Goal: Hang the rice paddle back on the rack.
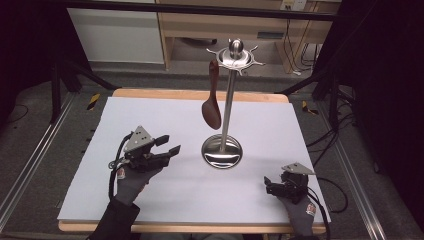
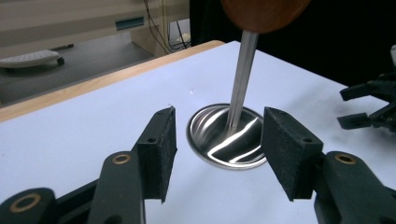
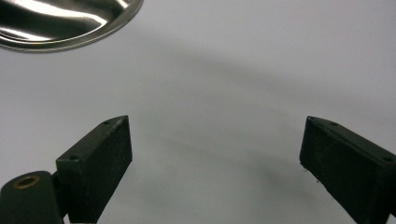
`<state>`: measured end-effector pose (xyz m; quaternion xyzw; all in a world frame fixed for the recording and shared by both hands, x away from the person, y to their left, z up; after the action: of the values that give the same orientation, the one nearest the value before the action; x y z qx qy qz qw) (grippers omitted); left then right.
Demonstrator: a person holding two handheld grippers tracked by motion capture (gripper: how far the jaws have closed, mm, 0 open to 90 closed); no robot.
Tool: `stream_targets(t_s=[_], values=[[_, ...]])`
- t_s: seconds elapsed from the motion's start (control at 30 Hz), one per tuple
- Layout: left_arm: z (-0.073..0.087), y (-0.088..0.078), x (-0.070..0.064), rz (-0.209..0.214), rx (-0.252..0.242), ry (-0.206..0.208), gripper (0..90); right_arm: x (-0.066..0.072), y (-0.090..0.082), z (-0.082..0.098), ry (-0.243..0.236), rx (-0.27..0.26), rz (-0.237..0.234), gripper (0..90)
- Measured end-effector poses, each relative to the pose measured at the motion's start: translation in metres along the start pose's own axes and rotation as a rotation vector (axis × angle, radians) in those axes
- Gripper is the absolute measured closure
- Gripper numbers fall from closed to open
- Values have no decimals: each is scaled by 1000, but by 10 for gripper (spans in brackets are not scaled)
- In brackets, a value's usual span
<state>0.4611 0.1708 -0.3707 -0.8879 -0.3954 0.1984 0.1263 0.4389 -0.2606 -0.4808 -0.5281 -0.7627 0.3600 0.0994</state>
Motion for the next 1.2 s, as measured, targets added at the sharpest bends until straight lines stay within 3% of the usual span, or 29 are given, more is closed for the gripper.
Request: stream_targets(t_s=[0.43, 0.8, 1.2], values=[[39, -12, 21, -52, 24, -16, 419, 0, -2, 1, 8, -5, 14, 88], [65, -17, 41, -133, 49, -10, 405, 0, -3, 1, 11, -4, 25, 81], [92, -28, 70, -228, 70, -84, 381, -1, 0, 4, 15, 16, 34, 75]])
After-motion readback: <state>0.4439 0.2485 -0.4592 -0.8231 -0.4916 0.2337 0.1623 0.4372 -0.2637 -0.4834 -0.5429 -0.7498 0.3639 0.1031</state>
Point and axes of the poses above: each handheld gripper's, and its own axes: y roughly forward along the jaws, z roughly out of its underside, x roughly to its left, the point moved 1 cm from there along y, roughly forward along the jaws, and after that the axes turned 14 degrees about -y, right-handed, at the moved point
